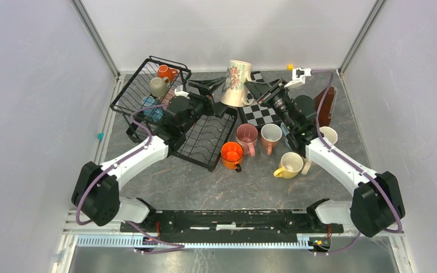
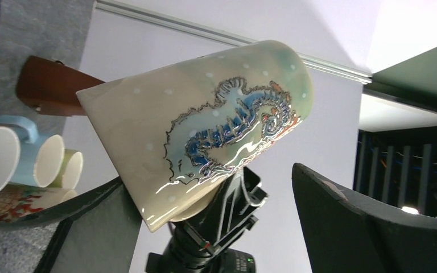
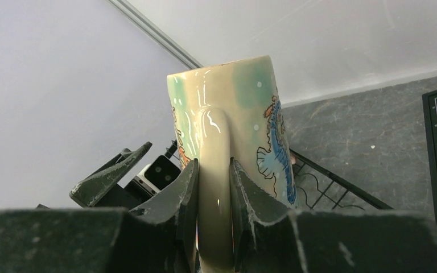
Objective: Unload the cups from the dish rack
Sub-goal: Place the cup at the center of the board.
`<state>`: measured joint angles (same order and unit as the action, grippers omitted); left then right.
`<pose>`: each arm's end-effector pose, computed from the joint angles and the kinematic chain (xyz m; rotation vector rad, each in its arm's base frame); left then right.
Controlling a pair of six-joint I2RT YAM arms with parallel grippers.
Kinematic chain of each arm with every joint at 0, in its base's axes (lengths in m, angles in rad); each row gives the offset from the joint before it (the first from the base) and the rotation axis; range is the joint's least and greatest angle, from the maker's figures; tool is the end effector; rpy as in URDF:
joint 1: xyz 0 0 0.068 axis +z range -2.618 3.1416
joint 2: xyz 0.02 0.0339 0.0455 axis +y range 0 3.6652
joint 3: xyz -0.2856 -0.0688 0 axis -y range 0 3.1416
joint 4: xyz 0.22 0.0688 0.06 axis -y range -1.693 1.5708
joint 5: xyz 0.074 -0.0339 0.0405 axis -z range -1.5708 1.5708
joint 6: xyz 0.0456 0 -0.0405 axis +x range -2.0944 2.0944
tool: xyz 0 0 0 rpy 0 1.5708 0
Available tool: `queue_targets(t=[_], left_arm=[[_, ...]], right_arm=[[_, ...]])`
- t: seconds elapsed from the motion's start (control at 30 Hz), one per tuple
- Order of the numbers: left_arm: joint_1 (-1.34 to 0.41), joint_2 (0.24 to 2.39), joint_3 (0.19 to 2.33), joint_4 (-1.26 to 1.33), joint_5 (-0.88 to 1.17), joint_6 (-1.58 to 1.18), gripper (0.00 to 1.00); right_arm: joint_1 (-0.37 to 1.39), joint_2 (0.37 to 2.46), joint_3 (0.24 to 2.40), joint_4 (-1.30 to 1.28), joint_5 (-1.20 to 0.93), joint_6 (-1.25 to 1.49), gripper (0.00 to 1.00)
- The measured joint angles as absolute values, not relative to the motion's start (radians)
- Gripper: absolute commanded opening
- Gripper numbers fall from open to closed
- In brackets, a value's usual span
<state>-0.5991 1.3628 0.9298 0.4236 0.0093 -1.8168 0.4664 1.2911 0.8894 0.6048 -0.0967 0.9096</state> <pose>0.2520 -0.1726 0.3540 -1.1008 1.5945 -1.7976 0.2517 0.1317 0.3813 0.2389 1.4590 1.2050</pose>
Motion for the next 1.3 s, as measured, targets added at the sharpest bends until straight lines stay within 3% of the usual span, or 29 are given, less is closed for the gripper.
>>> queue_targets(t=[0.17, 0.57, 0.7, 0.9, 1.1, 1.13, 1.3], left_arm=[[-0.602, 1.385, 0.939, 0.501, 0.010, -1.850, 0.88], [-0.653, 1.488, 1.057, 0.672, -0.021, -1.886, 0.53], [-0.677, 1.501, 1.067, 0.727, -0.043, -1.891, 0.37], [-0.710, 1.512, 1.093, 0.798, -0.059, -1.879, 0.03], [-0.736, 1.514, 1.106, 0.808, -0.067, -1.869, 0.02], [-0.741, 1.514, 1.113, 0.807, -0.066, -1.863, 0.02], [-0.754, 1.514, 1.140, 0.778, -0.049, -1.825, 0.02]], right_arm=[[0.448, 1.272, 0.820, 0.739, -0.095, 0.958, 0.00], [0.438, 1.250, 0.719, 1.030, -0.066, 1.116, 0.00], [0.438, 1.229, 0.690, 1.082, -0.057, 1.167, 0.00], [0.441, 1.201, 0.632, 1.097, -0.038, 1.237, 0.00], [0.442, 1.137, 0.606, 1.079, -0.023, 1.243, 0.00], [0.442, 1.123, 0.605, 1.068, -0.021, 1.239, 0.04], [0.442, 1.028, 0.605, 0.932, -0.015, 1.170, 0.50]])
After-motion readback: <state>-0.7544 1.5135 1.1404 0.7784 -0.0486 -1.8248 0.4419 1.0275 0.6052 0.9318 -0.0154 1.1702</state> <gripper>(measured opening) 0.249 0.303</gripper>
